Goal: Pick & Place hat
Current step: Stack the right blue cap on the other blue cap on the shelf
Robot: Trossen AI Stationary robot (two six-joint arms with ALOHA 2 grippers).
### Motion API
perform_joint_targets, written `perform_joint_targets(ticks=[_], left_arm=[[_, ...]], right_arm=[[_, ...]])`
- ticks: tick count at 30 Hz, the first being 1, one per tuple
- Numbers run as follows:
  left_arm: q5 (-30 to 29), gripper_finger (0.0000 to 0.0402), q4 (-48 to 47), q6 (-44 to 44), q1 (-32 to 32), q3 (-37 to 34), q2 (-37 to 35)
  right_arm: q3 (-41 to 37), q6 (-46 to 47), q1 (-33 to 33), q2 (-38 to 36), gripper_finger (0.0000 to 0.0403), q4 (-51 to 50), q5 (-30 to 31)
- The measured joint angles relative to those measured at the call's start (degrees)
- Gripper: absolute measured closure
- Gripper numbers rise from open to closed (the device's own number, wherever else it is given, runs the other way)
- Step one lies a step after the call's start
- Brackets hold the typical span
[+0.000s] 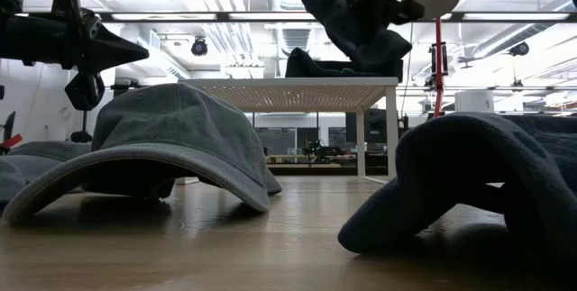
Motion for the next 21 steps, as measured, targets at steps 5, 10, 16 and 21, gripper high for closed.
perform_joint_targets(ticks=[5,10,16,21], left_arm=[[-0.1,0.0401,0.0,0.0,0.0,0.0,0.0],[-0.2,0.0401,0.0,0.1,0.0,0.0,0.0],[-0.2,0.0401,0.0,0.2,0.0,0.0,0.0],[-0.1,0.0401,0.0,1.2,0.0,0.0,0.0]], right_arm=[[0.0,-0.6,-0.4,1.3,0.0381,0.1,0.0],[0.8,-0.4,-1.5,1.3,0.0345,0.1,0.0],[2.8,0.6,-2.6,1.2,0.0306,0.2,0.0],[3.0,0.7,-2.6,1.2,0.0287,0.4,0.0]])
